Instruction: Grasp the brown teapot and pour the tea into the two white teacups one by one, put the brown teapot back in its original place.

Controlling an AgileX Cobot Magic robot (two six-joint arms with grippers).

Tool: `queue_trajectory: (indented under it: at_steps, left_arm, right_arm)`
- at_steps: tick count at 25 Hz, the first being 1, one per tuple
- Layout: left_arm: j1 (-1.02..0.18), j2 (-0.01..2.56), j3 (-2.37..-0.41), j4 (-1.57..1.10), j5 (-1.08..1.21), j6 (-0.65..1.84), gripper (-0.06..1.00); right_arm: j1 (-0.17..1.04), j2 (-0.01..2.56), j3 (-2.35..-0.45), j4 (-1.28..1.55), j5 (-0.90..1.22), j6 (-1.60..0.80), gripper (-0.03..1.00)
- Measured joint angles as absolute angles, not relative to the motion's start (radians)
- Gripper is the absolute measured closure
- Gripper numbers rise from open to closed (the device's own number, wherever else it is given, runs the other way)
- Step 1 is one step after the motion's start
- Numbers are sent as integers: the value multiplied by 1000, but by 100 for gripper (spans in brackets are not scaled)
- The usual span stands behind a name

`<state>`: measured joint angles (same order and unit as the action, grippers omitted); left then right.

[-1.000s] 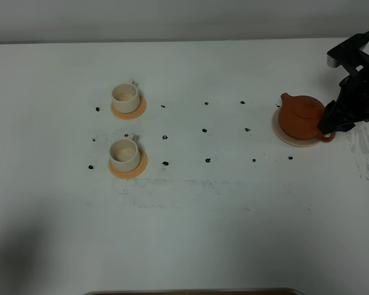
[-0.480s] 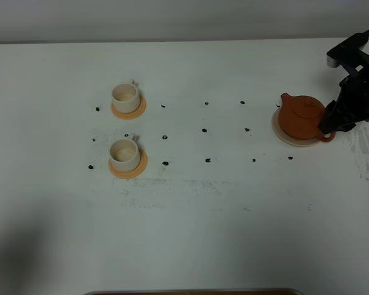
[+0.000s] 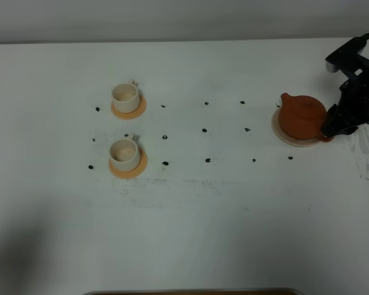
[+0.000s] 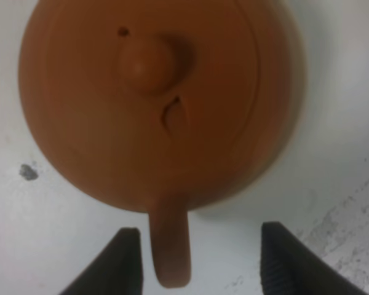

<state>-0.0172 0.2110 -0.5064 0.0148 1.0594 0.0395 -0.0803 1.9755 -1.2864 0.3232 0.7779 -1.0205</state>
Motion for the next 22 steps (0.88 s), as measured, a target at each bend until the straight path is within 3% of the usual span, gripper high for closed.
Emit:
queue_trajectory:
  at_steps: [22]
  left_arm:
    - [-17,211,-506,15,1059,39,48]
  right_arm:
    - [-80,1979,-1286,341,759,-1021,53]
